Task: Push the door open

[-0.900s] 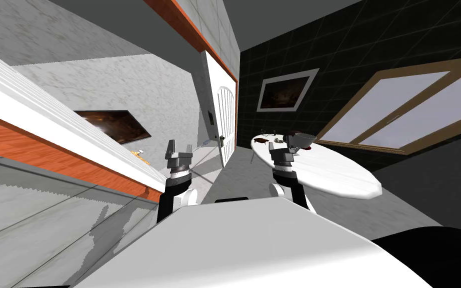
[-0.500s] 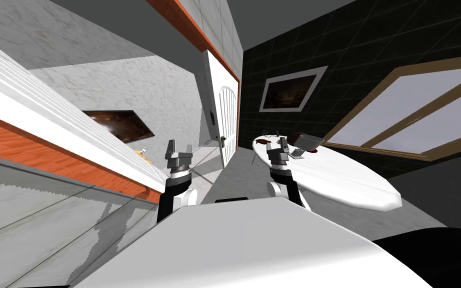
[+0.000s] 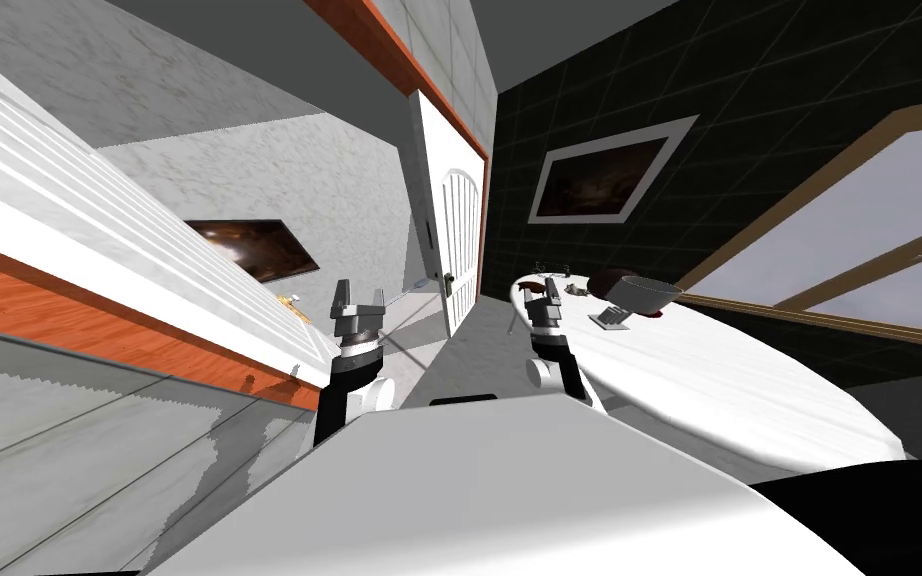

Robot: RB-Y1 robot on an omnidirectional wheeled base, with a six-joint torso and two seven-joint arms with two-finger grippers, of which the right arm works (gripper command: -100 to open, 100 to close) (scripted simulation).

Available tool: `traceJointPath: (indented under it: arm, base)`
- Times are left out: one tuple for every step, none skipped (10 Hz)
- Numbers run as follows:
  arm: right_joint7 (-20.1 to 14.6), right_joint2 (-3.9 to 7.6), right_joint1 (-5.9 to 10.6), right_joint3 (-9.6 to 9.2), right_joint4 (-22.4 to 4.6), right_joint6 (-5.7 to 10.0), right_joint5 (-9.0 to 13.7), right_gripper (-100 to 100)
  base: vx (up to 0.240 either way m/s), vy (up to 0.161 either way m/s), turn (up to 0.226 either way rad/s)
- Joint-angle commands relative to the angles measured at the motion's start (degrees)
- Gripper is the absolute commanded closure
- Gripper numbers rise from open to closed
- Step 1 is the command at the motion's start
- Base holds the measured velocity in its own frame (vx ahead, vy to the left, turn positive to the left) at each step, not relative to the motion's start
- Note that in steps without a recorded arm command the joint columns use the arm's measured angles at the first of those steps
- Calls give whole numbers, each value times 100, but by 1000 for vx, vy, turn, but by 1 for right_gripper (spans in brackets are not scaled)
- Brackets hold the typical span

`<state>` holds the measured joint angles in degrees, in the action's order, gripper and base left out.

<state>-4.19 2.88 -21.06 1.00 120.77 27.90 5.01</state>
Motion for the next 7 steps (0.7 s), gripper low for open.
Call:
traceJointPath:
  arm:
    - [-4,24,108,-24,-208,6,-8,-100]
    - [-5,39,205,-33,-372,11,-14,-100]
    - [-5,53,303,-42,-537,16,-19,-100]
    - [-6,66,411,-52,-721,22,-25,-100]
    - [-6,78,524,-62,-912,28,-32,-100]
    - [-7,91,637,-73,-1103,34,-38,-100]
    - [-7,103,750,-83,-1271,40,-45,-100]
  base:
    - [79,-95,117]
    - [73,-81,137]
    - [85,-73,143]
    - [87,-88,143]
    - [97,-90,146]
    - [96,-77,169]
    - [83,-87,153]
